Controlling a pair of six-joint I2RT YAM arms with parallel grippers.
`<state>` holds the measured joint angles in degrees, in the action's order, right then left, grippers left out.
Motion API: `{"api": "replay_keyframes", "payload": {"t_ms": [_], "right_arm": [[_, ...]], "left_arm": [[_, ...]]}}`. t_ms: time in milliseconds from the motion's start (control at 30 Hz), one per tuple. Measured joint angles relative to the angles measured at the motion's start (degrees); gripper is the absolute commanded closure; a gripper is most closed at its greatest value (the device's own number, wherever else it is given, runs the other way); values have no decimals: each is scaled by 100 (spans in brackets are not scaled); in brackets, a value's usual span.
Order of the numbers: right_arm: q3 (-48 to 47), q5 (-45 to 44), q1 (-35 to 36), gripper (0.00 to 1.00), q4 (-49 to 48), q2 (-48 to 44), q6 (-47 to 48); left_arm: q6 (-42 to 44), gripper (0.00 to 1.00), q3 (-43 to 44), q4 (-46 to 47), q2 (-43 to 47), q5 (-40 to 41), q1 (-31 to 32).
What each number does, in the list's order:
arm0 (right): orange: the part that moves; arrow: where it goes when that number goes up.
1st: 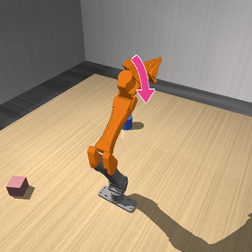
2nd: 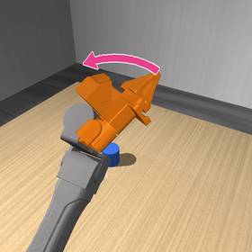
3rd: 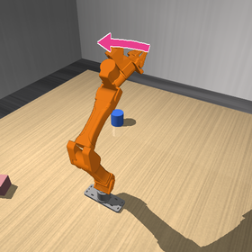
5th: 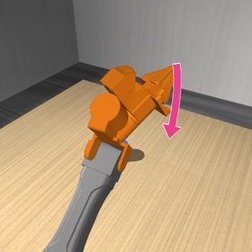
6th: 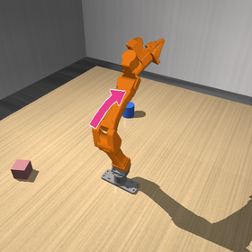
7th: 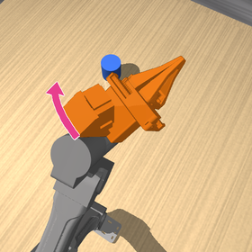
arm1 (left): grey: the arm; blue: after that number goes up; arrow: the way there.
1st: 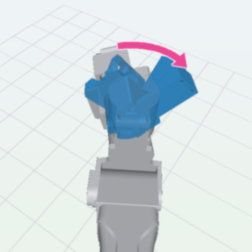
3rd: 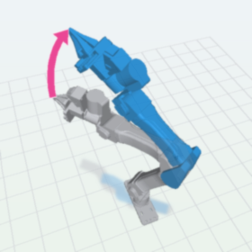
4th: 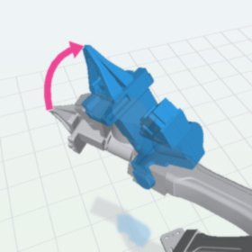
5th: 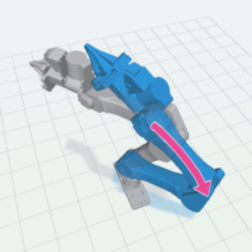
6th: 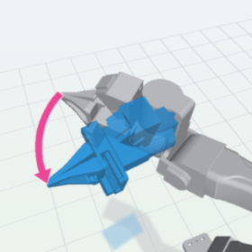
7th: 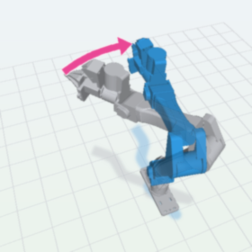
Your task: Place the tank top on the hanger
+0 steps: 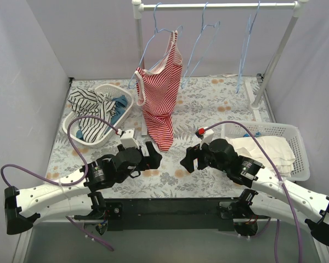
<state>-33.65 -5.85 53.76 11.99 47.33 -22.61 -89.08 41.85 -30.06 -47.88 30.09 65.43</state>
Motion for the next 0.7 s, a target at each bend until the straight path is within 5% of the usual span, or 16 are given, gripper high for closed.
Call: {"api": "replay_keyframes", "payload": {"t_ms": [400,467,567,700], "right_arm": [[4,22,0,14,2,-55,-2],[11,96,0,14,2,-48,-4],[87,238,0,14,-2,-39,-39],[136,356,0,14,-4,-9,-90]], "left_arm": [[-166,2,520,-634,-57,1154,-321],[98,2,813,-564,-326,1051,-1040],[693,2,1220,-236,-1178,496,-3222],[911,2,1606,96,-1926,-59,-4684]]}}
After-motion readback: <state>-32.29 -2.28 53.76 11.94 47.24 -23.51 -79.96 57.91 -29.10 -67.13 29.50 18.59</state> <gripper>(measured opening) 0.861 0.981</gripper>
